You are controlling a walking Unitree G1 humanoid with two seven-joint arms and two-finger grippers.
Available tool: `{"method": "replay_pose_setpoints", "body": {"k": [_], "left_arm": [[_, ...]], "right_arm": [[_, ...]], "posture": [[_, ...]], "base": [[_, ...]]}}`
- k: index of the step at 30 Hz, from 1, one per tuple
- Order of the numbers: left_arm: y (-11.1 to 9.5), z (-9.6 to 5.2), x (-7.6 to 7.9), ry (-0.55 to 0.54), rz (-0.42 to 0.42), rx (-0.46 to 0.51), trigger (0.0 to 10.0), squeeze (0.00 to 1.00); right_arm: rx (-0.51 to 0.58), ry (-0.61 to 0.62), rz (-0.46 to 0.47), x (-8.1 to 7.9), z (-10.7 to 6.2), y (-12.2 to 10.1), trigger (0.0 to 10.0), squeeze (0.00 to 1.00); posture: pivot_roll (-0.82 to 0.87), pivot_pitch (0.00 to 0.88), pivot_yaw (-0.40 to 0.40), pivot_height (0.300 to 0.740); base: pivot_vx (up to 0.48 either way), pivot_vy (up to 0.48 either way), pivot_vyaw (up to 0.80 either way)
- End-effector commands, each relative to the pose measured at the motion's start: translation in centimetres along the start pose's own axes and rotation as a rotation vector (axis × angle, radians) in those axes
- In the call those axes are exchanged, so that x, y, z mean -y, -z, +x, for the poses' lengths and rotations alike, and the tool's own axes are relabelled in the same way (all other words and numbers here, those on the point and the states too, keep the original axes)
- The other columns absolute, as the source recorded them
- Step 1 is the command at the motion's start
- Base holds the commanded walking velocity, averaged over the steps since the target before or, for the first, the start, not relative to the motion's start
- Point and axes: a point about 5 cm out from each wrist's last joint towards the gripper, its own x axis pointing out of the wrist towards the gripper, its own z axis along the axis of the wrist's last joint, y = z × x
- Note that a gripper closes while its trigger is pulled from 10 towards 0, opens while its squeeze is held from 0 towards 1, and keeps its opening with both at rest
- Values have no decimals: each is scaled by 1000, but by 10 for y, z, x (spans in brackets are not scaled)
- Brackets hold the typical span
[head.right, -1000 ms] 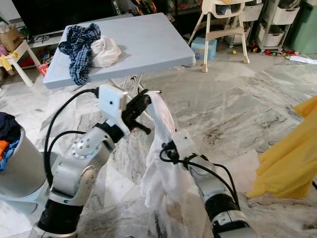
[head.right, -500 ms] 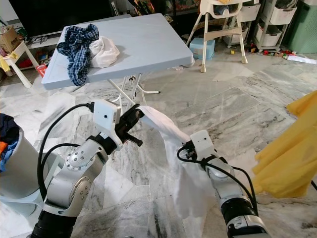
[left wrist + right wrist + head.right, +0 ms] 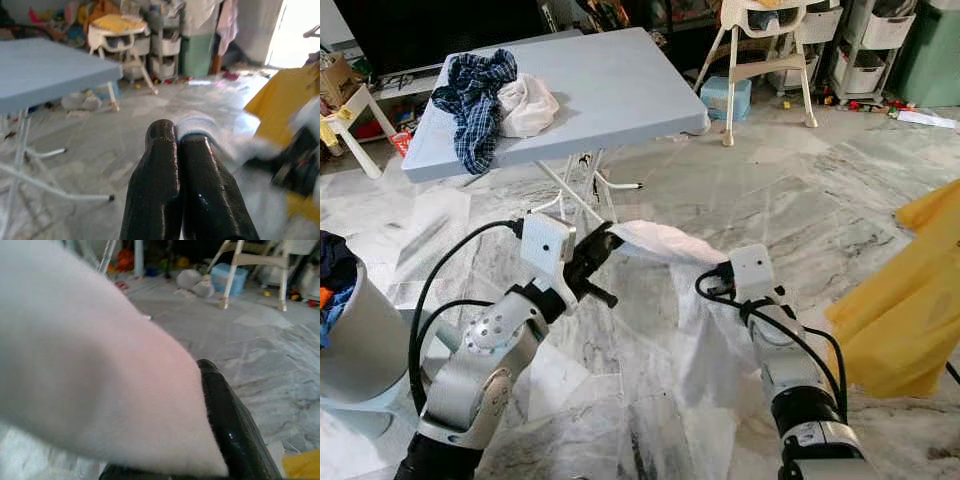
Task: Hang hanger
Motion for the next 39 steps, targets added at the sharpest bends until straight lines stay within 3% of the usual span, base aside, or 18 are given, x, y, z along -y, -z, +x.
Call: {"method": "replay_pose_setpoints", "body": {"k": [1, 7, 16, 17, 27, 29, 33, 39], "left_arm": [[13, -6, -11, -61, 22, -42, 10000, 0], [48, -11, -14, -100, -26, -173, 10000, 0], [53, -9, -22, -132, -85, -192, 10000, 0], [51, -6, -20, -118, -107, -174, 10000, 1000], [41, -4, -10, -18, -207, -123, 10000, 1000], [44, -7, -5, 42, -293, -142, 10000, 1000], [37, -13, -1, 147, -259, -147, 10000, 1000], [36, -27, -11, 139, -266, -160, 10000, 1000]], "right_arm": [[80, 57, 30, 9, 4, -19, 0, 0], [153, 75, 68, 9, 6, -38, 0, 0], [215, 21, 117, 2, 7, -59, 0, 0], [214, 17, 116, 1, 7, -59, 0, 0], [209, 18, 137, -3, 6, -59, 0, 0], [207, 15, 136, -7, 5, -58, 0, 0], [196, 19, 150, -13, 4, -53, 0, 0], [192, 14, 151, -17, 4, -52, 0, 0]], "posture": [[-44, 18, 103, 740], [-64, 16, 101, 740], [-81, 10, 102, 740], [-80, 8, 101, 740], [-76, 15, 112, 740], [-74, 18, 116, 740], [-65, 24, 124, 740], [-65, 24, 134, 740]], "base": [[0, 0, 0], [0, 0, 0], [0, 0, 0], [0, 0, 0], [0, 0, 0], [0, 0, 0], [0, 0, 0], [0, 0, 0]]}}
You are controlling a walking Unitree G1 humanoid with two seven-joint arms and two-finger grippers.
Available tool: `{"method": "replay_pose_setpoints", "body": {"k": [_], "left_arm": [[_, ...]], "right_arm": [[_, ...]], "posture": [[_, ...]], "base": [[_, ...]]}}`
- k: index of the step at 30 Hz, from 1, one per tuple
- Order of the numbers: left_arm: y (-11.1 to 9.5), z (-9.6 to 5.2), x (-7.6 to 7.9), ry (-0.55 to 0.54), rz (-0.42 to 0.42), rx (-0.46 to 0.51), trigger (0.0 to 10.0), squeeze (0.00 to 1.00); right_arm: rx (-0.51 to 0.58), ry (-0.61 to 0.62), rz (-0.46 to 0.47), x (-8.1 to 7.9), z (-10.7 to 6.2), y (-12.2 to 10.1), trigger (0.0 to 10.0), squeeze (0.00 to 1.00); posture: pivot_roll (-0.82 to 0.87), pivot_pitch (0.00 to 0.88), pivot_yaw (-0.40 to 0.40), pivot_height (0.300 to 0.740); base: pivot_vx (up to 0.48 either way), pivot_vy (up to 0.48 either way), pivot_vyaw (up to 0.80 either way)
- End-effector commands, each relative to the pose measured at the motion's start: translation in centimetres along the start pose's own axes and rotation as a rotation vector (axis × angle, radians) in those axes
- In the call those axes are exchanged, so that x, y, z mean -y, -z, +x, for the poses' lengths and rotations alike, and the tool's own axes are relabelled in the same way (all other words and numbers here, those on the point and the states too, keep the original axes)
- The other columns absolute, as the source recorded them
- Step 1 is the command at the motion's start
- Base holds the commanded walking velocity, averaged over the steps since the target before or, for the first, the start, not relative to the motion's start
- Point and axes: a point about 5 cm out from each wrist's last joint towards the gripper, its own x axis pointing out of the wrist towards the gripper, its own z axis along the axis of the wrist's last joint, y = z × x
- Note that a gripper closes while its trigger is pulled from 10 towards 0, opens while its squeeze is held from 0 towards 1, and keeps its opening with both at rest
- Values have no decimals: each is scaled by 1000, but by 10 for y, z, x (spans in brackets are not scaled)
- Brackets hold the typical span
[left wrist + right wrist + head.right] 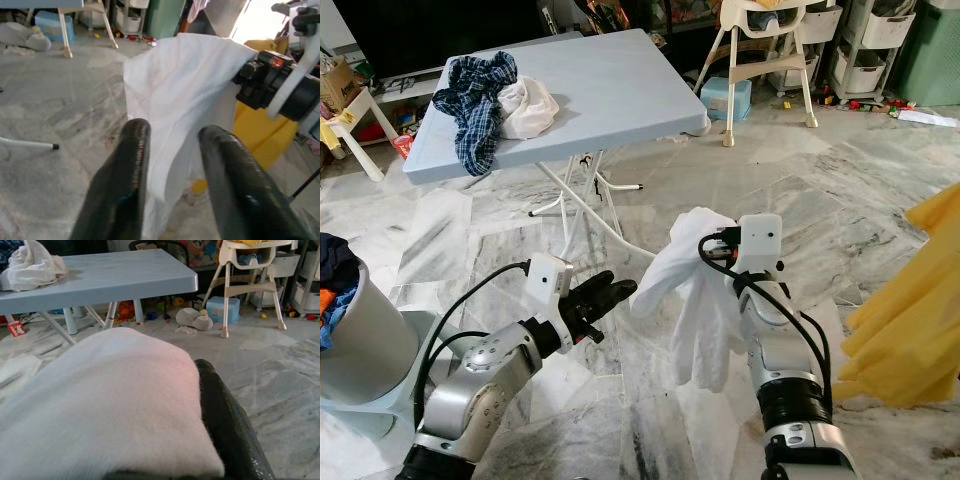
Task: Hang hanger
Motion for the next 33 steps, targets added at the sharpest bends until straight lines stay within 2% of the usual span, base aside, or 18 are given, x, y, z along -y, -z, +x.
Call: {"method": "replay_pose_setpoints", "body": {"k": [1, 6, 8, 9, 13, 14, 17, 18, 20, 21, 23, 24, 25, 26, 30, 33], "left_arm": [[2, -14, -10, -34, -6, -16, 10000, 1000], [13, -34, -19, -94, -47, -42, 10000, 1000], [15, -38, -16, -83, -83, -42, 10000, 1000], [14, -38, -17, -100, -66, -38, 10000, 1000], [9, -41, -40, -369, 46, 11, 10000, 1000], [9, -47, -51, -490, 65, 27, 10000, 1000], [11, -53, -58, -560, 79, 18, 10000, 1000], [18, -59, -63, -619, 89, -17, 10000, 1000], [23, -65, -65, -667, 74, -33, 10000, 1000], [26, -66, -64, -670, 57, -32, 10000, 0], [26, -65, -62, -659, 54, -15, 10000, 0], [26, -65, -62, -661, 54, -8, 10000, 0], [24, -63, -61, -657, 53, 7, 10000, 0], [21, -63, -62, -664, 55, 26, 10000, 0], [16, -62, -69, -706, 13, 66, 10000, 0], [12, -63, -71, -706, 22, 85, 10000, 0]], "right_arm": [[38, -9, -7, -3, 1, -10, 0, 0], [29, 24, -19, 6, 1, -10, 0, 0], [26, 35, -18, 8, 1, -10, 0, 0], [26, 38, -19, 8, 2, -10, 0, 0], [30, 45, -23, 7, 1, -12, 0, 0], [37, 54, -19, 7, 0, -13, 0, 0], [42, 64, -25, 8, -2, -13, 0, 0], [50, 71, -22, 7, -4, -14, 0, 0], [67, 66, -8, 3, -7, -17, 0, 0], [77, 50, 0, -2, -9, -18, 0, 0], [86, 31, -2, -9, -12, -20, 0, 0], [87, 28, 0, -10, -12, -20, 431, 0], [96, 13, 8, -12, -13, -21, 9686, 0], [106, -2, 17, -16, -14, -23, 10000, 0], [145, -30, 36, -27, -17, -30, 10000, 0], [158, -42, 18, -31, -18, -34, 10000, 0]], "posture": [[-64, 24, 133, 740], [-59, 21, 127, 740], [-58, 21, 123, 740], [-54, 20, 119, 740], [-51, 20, 113, 740], [-51, 20, 112, 740], [-51, 18, 111, 740], [-52, 17, 114, 740], [-53, 18, 116, 740], [-54, 18, 115, 740], [-55, 17, 115, 740], [-55, 17, 116, 740], [-55, 17, 117, 740], [-54, 16, 119, 740], [-55, 11, 122, 740], [-56, 7, 123, 740]], "base": [[0, 0, 0], [0, 0, 0], [0, 0, 0], [0, 0, 0], [0, 0, 0], [0, 0, 0], [0, 0, 0], [0, 0, 0], [0, 0, 0], [0, 0, 0], [0, 0, 0], [0, 0, 0], [0, 0, 0], [0, 0, 0], [0, 0, 0], [0, 0, 277]]}}
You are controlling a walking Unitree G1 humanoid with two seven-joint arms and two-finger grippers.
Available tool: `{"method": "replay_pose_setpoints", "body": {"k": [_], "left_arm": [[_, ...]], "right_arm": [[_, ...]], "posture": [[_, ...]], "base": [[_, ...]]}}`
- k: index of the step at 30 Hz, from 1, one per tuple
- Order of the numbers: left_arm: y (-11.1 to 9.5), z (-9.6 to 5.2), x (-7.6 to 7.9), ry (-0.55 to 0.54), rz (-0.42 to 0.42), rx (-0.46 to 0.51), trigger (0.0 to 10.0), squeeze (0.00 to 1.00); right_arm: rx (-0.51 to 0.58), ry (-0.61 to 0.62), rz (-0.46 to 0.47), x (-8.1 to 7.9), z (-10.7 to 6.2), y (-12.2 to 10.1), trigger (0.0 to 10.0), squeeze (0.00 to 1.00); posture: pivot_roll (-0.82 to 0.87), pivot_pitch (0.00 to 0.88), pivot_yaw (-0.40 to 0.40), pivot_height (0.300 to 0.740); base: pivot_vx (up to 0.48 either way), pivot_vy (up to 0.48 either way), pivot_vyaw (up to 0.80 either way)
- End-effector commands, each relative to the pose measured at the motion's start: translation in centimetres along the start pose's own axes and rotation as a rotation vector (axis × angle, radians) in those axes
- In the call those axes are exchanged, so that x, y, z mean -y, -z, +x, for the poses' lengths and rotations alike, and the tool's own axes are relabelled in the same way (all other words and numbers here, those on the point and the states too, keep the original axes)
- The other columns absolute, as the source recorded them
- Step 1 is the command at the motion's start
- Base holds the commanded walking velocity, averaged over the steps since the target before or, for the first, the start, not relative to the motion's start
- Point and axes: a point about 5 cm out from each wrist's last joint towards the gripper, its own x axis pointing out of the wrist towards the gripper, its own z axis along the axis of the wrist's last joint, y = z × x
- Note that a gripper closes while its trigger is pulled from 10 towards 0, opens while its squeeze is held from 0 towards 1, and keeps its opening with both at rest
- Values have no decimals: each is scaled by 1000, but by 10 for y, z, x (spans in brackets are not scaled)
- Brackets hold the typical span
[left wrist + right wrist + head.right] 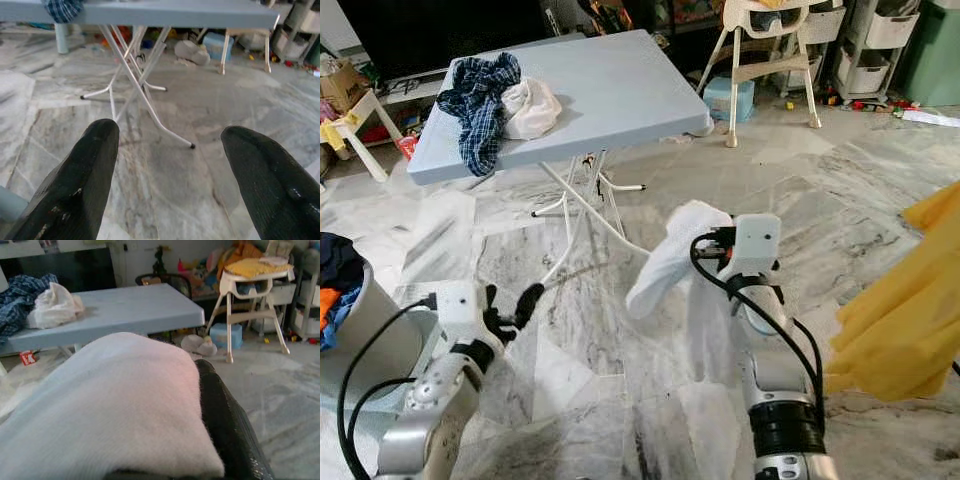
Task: Hang hanger
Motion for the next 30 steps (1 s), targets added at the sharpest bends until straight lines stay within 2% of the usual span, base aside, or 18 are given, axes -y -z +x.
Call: {"method": "replay_pose_setpoints", "body": {"k": [1, 7, 11, 17, 25, 30], "left_arm": [[0, 0, -7, -21, 1, 3, 10000, 0], [-2, 3, -7, -19, 0, 15, 10000, 0], [-1, 5, -4, -11, -9, 14, 10000, 0], [0, 6, -2, 1, -4, 15, 10000, 0], [-4, 10, 0, 11, -2, 28, 10000, 0], [-5, 13, 0, 14, 3, 30, 10000, 0]], "right_arm": [[32, -23, -1, -8, 1, -9, 10000, 0], [25, -21, 18, -8, 1, -9, 10000, 0], [49, -75, 36, -16, 0, -15, 10000, 0], [65, -95, 35, -21, 2, -19, 10000, 0], [67, -95, 42, -21, 1, -20, 10000, 0], [66, -86, 42, -20, 1, -20, 10000, 0]], "posture": [[-55, 6, 123, 740], [-54, 0, 121, 740], [-54, 0, 117, 740], [-53, 0, 118, 740], [-56, 0, 119, 740], [-60, 0, 120, 740]], "base": [[0, 0, 444], [85, 40, 0], [272, 0, 0], [278, 255, 0], [313, 318, 602], [322, 329, 0]]}}
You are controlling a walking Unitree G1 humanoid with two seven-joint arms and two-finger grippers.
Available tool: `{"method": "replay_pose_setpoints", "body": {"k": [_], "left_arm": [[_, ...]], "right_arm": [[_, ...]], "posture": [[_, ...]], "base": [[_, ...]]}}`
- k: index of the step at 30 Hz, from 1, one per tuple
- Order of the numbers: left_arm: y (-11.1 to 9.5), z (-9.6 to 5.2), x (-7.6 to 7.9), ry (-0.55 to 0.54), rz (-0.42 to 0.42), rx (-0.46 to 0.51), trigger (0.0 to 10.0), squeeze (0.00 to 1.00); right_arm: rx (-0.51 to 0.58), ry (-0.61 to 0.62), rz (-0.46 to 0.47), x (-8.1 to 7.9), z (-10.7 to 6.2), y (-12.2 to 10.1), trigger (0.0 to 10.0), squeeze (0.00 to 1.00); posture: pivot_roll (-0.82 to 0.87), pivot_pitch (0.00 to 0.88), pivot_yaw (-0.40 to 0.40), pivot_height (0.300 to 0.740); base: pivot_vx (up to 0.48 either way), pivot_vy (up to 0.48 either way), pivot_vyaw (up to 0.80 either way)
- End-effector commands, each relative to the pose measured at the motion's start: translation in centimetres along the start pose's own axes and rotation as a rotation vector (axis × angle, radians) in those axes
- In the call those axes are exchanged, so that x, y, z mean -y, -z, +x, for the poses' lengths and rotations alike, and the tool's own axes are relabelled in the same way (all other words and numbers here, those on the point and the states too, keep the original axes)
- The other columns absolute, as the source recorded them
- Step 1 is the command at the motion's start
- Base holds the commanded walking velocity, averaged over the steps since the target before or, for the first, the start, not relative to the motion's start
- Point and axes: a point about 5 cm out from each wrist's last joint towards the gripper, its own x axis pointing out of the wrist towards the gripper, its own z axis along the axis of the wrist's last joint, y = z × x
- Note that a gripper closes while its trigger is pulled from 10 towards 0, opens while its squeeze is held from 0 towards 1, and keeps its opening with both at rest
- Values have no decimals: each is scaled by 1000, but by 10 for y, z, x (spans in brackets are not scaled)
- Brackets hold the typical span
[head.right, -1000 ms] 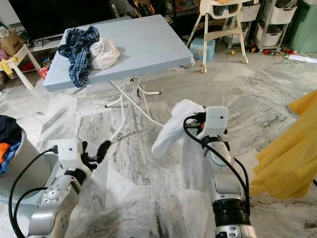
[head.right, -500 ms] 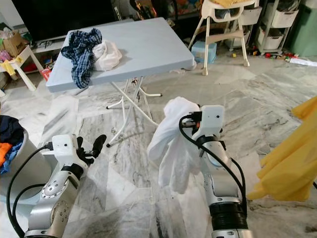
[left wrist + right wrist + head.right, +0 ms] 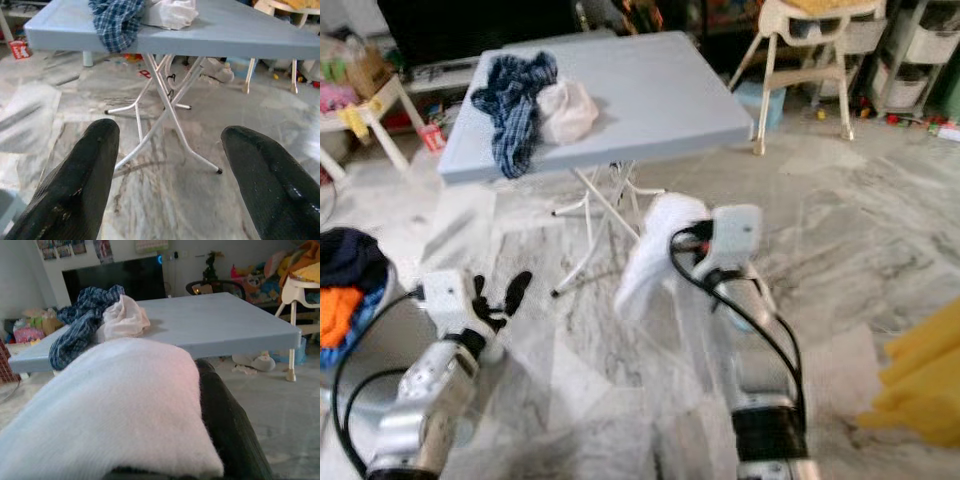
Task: Hang hanger
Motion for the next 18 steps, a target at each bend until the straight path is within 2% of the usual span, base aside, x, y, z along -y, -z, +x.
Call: {"method": "replay_pose_setpoints", "body": {"k": [1, 11, 18], "left_arm": [[0, 1, 1, 3, 7, -3, 10000, 0], [2, 4, 3, 2, 11, -13, 10000, 0], [4, 5, 5, 3, 3, -11, 10000, 0]], "right_arm": [[38, 25, 1, 6, 1, -10, 10000, 0], [77, 55, 0, 8, 3, -16, 10000, 0], [67, 71, 11, 8, 3, -15, 10000, 0]], "posture": [[-60, 0, 120, 740], [-61, 0, 122, 740], [-58, 0, 104, 740]], "base": [[322, 330, 0], [319, 324, 0], [0, 69, 0]]}}
